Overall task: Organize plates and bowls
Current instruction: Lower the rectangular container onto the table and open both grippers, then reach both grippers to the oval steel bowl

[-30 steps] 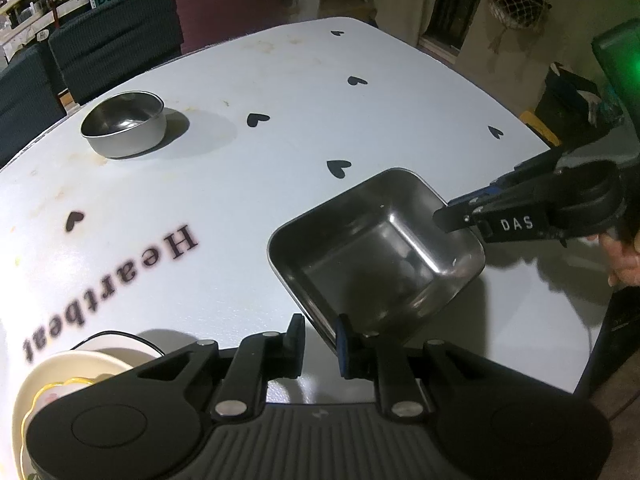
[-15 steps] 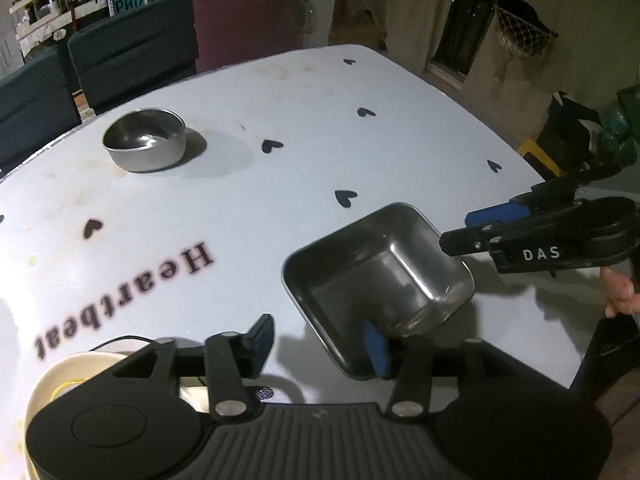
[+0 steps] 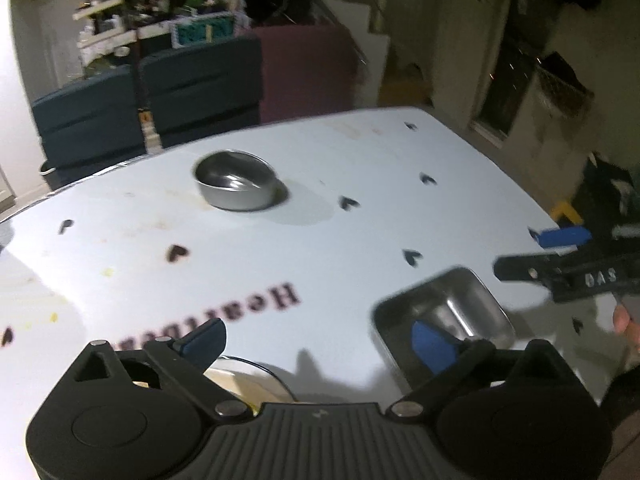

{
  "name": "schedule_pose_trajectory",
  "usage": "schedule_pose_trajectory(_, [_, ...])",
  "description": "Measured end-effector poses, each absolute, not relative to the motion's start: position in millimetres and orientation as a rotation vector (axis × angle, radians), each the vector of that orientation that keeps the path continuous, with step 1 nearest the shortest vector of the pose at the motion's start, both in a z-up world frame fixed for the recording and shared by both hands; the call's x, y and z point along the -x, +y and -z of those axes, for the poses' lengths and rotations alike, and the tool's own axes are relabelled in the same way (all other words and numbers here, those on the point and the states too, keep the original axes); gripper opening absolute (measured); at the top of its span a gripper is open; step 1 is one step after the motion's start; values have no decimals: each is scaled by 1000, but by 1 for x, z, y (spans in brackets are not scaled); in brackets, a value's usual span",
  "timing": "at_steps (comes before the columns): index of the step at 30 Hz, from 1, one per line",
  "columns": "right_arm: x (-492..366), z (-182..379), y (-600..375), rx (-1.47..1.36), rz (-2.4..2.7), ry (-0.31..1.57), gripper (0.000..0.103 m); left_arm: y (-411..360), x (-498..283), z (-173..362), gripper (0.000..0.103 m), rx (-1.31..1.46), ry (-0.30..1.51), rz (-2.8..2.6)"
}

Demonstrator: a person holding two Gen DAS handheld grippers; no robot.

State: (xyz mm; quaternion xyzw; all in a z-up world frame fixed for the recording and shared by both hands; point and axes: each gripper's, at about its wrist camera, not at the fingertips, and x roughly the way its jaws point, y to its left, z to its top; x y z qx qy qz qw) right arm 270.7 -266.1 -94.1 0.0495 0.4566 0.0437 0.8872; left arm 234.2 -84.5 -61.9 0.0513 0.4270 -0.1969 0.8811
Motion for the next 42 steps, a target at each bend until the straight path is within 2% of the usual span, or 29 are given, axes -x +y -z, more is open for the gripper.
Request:
schedule_pose_trajectory(3, [-275, 90, -259, -96, -86, 928, 102, -72, -240, 59, 101, -78, 860, 376])
schedule_pose_trajectory(15, [-323, 86, -224, -184, -21, 857, 102, -40, -277, 58, 103, -56, 756, 273])
schedule_pose_trajectory(31, [-401, 110, -195, -451, 62, 854, 102, -27, -376, 71, 103, 0, 699, 205])
schedule_pose_trajectory(35, [-420, 119, -195, -534, 63, 864, 88, -25, -399, 81, 103, 31, 701, 187])
schedule_pose_trajectory(38, [-432, 124, -193, -576, 85, 860, 81, -25, -414, 90, 103, 38, 702, 180])
schedule_pose_trajectory(42, [-452, 135, -185, -607, 73, 894, 64, -24, -428, 102, 103, 55, 702, 174])
